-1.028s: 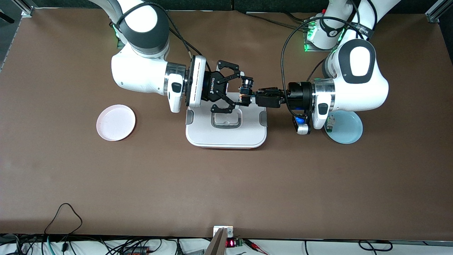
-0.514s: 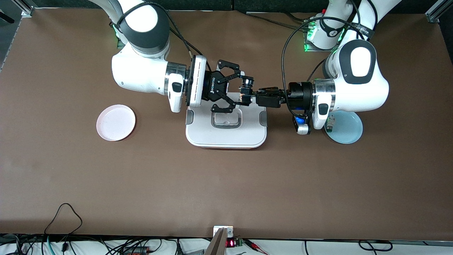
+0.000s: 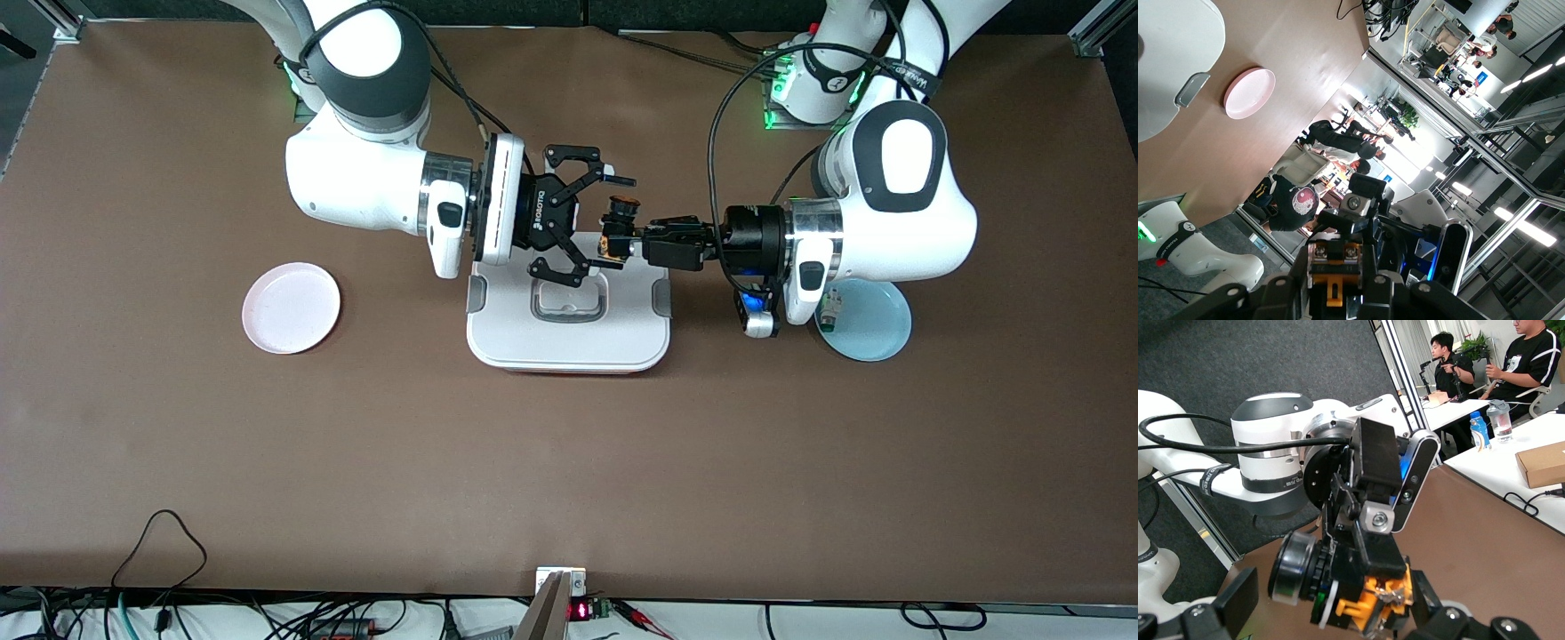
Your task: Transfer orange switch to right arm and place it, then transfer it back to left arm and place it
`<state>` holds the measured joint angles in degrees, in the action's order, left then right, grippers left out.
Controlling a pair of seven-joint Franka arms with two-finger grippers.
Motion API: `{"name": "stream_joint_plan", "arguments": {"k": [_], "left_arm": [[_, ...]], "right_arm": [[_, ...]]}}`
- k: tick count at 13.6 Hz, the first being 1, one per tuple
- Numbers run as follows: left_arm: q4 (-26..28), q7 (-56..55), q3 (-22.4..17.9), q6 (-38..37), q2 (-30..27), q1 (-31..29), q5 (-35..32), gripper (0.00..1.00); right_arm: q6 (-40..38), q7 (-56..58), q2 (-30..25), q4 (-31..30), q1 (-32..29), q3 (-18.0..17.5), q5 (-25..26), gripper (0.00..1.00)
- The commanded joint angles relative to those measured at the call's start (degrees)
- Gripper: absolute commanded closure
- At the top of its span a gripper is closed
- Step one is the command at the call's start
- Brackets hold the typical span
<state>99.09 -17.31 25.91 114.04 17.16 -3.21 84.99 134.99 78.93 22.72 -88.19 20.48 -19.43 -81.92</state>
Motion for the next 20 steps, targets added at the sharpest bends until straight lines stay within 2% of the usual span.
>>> {"name": "stream_joint_plan", "arguments": {"k": [1, 2, 5, 7, 8, 10, 13, 15, 17, 20], "left_arm": [[-1.09, -0.53, -0.42, -3.20, 0.33, -0.48, -4.88, 1.00], [-1.27, -0.18, -0.34, -4.43, 0.33, -1.53, -8.14, 1.00], [-2.50, 1.66, -0.42, -8.83, 0.59, -2.42, -10.28, 1.00], [-2.76, 3.41, -0.33, -10.93, 0.59, -3.73, -16.66, 1.00], [-3.46, 5.77, -0.33, -13.82, 0.59, -4.34, -19.40, 1.00], [-3.55, 11.04, -0.42, -19.45, 0.68, -6.45, -23.88, 0.99], [-3.73, 22.19, -0.33, -25.69, 0.68, -8.57, -34.42, 1.00], [-3.73, 27.04, -0.33, -28.77, 0.68, -9.71, -40.23, 1.00], [-3.73, 34.15, -0.33, -31.33, 0.68, -10.41, -47.42, 1.00], [-3.73, 45.66, -0.33, -32.65, 0.59, -11.20, -58.94, 1.00]], "right_arm": [[0.63, 0.70, -0.92, -0.49, 0.09, 0.09, -0.43, 0.00], [0.54, 0.87, -1.10, -0.67, -0.35, 0.18, 0.00, 0.00], [-0.51, 0.87, -2.58, -2.50, -3.86, 0.35, 3.34, 0.00], [-4.62, 0.69, -4.08, -4.53, -7.89, 0.70, 3.43, 0.00], [-6.73, 0.61, -5.65, -6.10, -8.96, 2.44, 3.69, 0.00], [-10.60, -2.71, -8.91, -10.14, -9.14, 8.23, 5.53, 0.00], [-16.33, -14.90, -10.67, -9.90, -10.01, 14.05, 17.71, 0.00], [-19.22, -26.14, -11.99, -9.81, -12.21, 14.33, 24.06, 0.00], [-24.04, -42.02, -12.70, -9.63, -12.92, 15.11, 28.29, 0.00], [-29.59, -58.32, -13.49, -9.37, -12.92, 16.61, 40.83, 0.00]]}}
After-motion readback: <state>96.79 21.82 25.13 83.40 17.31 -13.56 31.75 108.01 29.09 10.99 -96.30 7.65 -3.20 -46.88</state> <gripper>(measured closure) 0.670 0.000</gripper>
